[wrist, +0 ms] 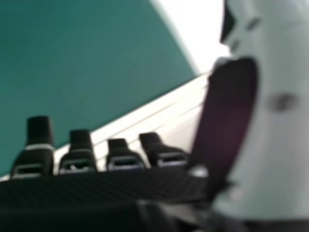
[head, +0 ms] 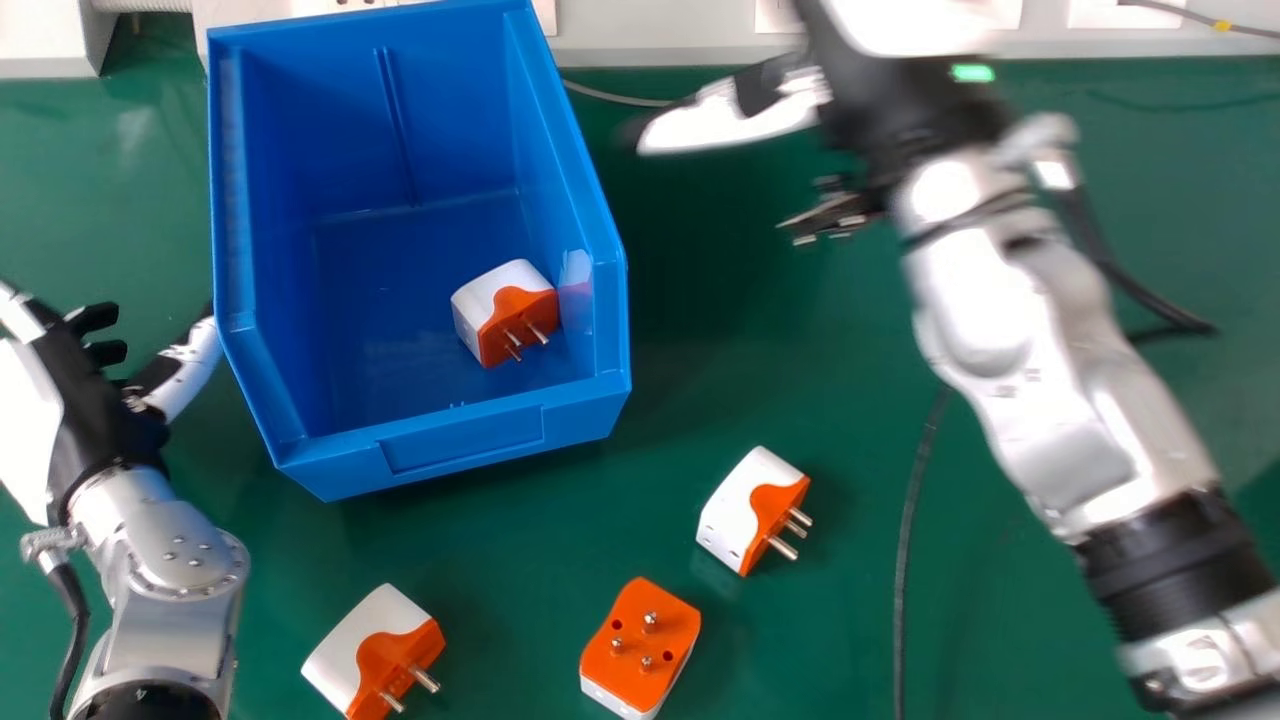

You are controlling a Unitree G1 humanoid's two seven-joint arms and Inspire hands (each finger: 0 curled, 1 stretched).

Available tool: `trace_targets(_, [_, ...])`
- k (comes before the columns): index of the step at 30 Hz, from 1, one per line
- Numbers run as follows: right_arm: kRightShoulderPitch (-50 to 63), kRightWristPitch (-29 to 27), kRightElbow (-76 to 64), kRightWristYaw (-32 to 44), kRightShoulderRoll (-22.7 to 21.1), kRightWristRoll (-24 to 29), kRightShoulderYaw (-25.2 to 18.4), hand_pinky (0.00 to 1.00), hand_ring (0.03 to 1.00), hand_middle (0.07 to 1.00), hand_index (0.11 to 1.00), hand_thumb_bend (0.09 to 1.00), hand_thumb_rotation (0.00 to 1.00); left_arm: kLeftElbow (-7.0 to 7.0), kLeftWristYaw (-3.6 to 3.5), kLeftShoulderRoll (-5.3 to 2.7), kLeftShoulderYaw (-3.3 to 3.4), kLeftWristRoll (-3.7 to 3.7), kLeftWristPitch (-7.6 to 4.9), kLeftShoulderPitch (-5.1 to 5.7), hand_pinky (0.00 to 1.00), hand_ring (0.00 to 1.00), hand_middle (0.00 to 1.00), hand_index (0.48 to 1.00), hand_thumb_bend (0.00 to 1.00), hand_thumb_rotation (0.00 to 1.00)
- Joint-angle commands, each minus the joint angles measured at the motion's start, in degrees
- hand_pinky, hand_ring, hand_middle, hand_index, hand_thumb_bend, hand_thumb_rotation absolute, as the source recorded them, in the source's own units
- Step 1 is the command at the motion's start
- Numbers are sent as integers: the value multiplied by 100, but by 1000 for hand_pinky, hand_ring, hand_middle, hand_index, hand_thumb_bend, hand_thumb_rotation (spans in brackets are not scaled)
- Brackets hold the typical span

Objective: Pick all objects and put in blue box

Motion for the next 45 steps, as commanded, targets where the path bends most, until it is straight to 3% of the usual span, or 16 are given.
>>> trace_targets(1, [8, 242, -255, 765, -427, 329, -224, 821, 940, 997, 983, 959, 313, -32, -79, -105, 57, -76, -95, 184, 631, 716, 781, 857, 724, 307])
trace_targets(4, [93, 299, -326, 1611, -909, 675, -349, 838, 948, 998, 989, 962, 326, -107, -99, -84, 10, -19, -238, 269, 638, 720, 786, 858, 714, 312])
trace_targets(8, [427, 154, -506, 2317, -1354, 953, -339, 845, 957, 999, 993, 966, 337, 65, -167, -18, 13, -15, -375, 230, 644, 724, 790, 859, 701, 327])
trace_targets(12, [824, 190, -881, 3083, -1433, 1324, -186, 845, 962, 1000, 998, 972, 346, 124, -284, 43, 21, -35, -440, 224, 654, 728, 790, 861, 684, 357])
trace_targets(16, [1096, -3, -792, 3521, -1317, 1375, 210, 857, 962, 1000, 999, 974, 332, 107, -357, 61, 39, -49, -536, 250, 659, 730, 790, 862, 676, 379])
trace_targets(25, [1722, -66, -547, 3271, -1104, 986, 656, 861, 967, 1000, 1000, 965, 335, 3, -452, 31, 120, -135, -622, 307, 621, 729, 792, 864, 657, 426])
trace_targets(32, [1883, 11, -654, 3087, -978, 645, 794, 880, 971, 1000, 1000, 976, 363, 140, -471, 61, 134, -99, -630, 242, 607, 735, 796, 865, 648, 447])
trace_targets(37, [1967, -108, -579, 2817, -898, 431, 916, 879, 973, 1000, 1000, 984, 382, 89, -455, 58, 131, -87, -581, 250, 603, 735, 796, 865, 651, 460])
trace_targets(41, [1924, -41, -295, 2604, -835, 164, 1063, 877, 973, 1000, 1000, 986, 386, 156, -573, 78, 148, -134, -602, 217, 602, 735, 796, 865, 652, 463])
trace_targets(45, [1889, -110, 3, 2232, -703, -26, 1150, 880, 971, 1000, 1000, 988, 392, 106, -613, 102, 135, -140, -560, 239, 603, 737, 798, 866, 651, 465])
